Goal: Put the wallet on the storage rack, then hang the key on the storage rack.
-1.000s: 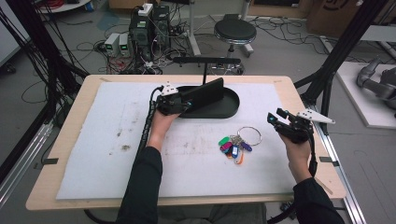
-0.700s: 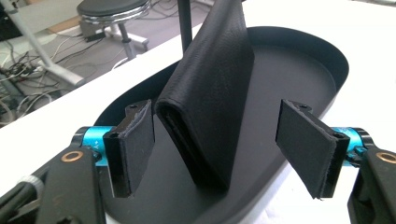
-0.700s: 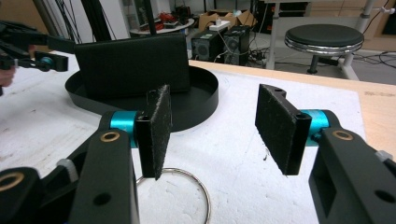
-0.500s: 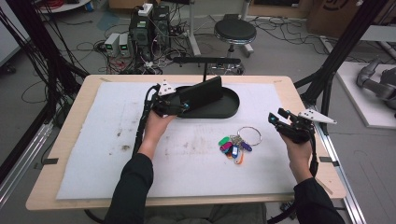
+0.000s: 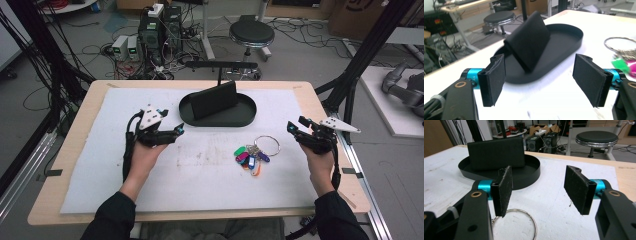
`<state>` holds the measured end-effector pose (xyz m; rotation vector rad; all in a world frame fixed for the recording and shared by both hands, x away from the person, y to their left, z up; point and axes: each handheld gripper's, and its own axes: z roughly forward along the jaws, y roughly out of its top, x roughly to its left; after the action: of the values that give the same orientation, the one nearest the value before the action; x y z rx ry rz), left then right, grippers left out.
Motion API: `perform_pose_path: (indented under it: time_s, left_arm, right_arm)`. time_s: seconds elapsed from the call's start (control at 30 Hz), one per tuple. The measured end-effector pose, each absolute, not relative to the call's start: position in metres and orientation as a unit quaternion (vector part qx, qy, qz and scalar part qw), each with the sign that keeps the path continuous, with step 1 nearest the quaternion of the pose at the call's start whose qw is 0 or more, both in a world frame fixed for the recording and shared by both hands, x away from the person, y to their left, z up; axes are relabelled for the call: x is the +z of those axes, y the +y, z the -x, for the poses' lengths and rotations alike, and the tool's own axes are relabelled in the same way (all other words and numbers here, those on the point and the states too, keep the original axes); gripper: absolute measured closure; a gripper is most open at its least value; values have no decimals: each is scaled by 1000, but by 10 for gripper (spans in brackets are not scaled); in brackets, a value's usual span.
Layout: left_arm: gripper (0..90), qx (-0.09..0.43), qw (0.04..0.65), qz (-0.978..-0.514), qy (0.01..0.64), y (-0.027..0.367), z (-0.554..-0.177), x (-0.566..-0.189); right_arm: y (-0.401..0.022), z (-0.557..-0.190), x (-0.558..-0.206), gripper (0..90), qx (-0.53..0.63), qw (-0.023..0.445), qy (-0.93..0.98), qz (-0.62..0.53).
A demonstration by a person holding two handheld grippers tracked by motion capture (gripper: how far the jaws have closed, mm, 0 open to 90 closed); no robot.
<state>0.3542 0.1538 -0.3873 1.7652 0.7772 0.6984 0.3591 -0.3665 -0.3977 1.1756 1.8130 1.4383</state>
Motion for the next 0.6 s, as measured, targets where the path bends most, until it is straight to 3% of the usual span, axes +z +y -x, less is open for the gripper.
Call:
perform_pose_path:
  time_s: [0.33, 0.6]
  left_arm:
    - [265, 276, 523, -712, 377, 197, -306, -412]
    - [253, 287, 522, -701, 392, 213, -307, -419]
  right_arm:
    - [-364, -349, -397, 388, 521, 279, 684, -427]
    - [-369, -349, -399, 376, 519, 279, 680, -437]
